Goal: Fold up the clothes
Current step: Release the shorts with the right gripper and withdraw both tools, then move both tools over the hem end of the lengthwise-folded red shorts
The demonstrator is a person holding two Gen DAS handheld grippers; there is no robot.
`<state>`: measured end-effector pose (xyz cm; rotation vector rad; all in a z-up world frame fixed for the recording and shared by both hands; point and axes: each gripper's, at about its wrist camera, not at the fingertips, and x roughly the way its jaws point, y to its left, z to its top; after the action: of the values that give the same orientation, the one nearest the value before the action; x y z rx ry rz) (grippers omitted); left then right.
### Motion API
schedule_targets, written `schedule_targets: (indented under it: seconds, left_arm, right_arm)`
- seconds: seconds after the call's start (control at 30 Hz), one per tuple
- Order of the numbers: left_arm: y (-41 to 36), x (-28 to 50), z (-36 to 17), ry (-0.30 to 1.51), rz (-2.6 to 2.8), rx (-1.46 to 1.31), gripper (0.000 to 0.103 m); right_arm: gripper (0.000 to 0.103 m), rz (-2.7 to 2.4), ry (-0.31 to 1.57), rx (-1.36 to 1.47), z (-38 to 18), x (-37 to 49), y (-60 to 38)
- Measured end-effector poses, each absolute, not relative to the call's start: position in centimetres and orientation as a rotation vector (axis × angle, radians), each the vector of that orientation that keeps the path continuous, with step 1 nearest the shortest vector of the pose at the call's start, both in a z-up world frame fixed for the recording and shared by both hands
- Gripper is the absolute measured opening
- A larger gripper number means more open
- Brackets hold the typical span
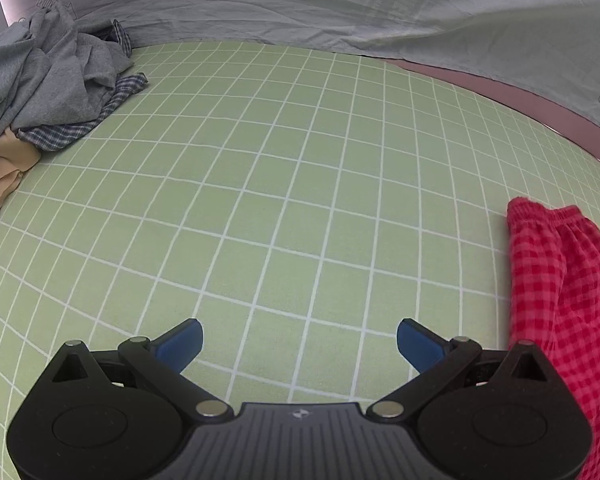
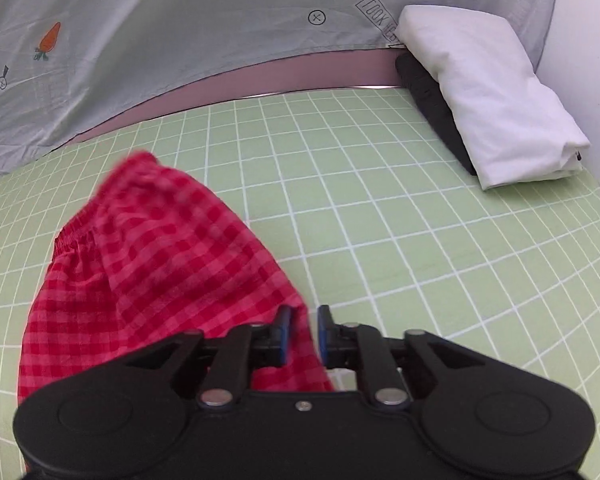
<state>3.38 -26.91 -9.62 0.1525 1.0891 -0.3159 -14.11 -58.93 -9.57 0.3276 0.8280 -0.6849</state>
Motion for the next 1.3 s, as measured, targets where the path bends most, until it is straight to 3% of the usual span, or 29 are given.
schedule_targets:
  seconds: [0.57,0.77,0.87,0.97,1.0,1.03,1.2,1.3]
  left_arm:
    - [-39.5,5.9,-11.2,1.095,-0.714,0.247,0.099]
    - [-42.1,6.2,-12.6,1.120,-0.774,0.267,0.082]
    - [-42.9,6.3,-12.9,1.127,-0.789,0.266,0.068]
    - [-43.7,6.3,-13.1,1.110,-0.801,0.291,0.033]
    - [-43.9,6.3,-13.1,1.103,-0.804,0.302,0.012]
    - [-44.2,6.5,-13.2,1.107,-0.803,0.299,0.007]
    - [-45.4,9.6,-12.6,1.028,-0.729,0.311,0.005]
    - [-45.3,11.5,-11.3,1.001,-0.680,0.297,0.017]
  right_arm:
    - [0.045,-0.643,0.862,0.362,-11.7,-10.4,-60.5]
    - [0.046,-0.670,0.868,0.426,-12.1,-10.9,-61.7]
    - [0.046,-0.675,0.869,0.437,-12.2,-10.9,-61.9]
    - [0.046,-0.672,0.872,0.434,-12.2,-10.8,-61.9]
    - [0.046,-0.671,0.873,0.434,-12.2,-10.7,-61.9]
    - [0.046,-0.671,0.874,0.433,-12.2,-10.7,-61.9]
    - [0.046,-0.662,0.866,0.450,-11.9,-10.8,-62.0]
    - [0.046,-0.667,0.853,0.467,-11.4,-11.9,-61.8]
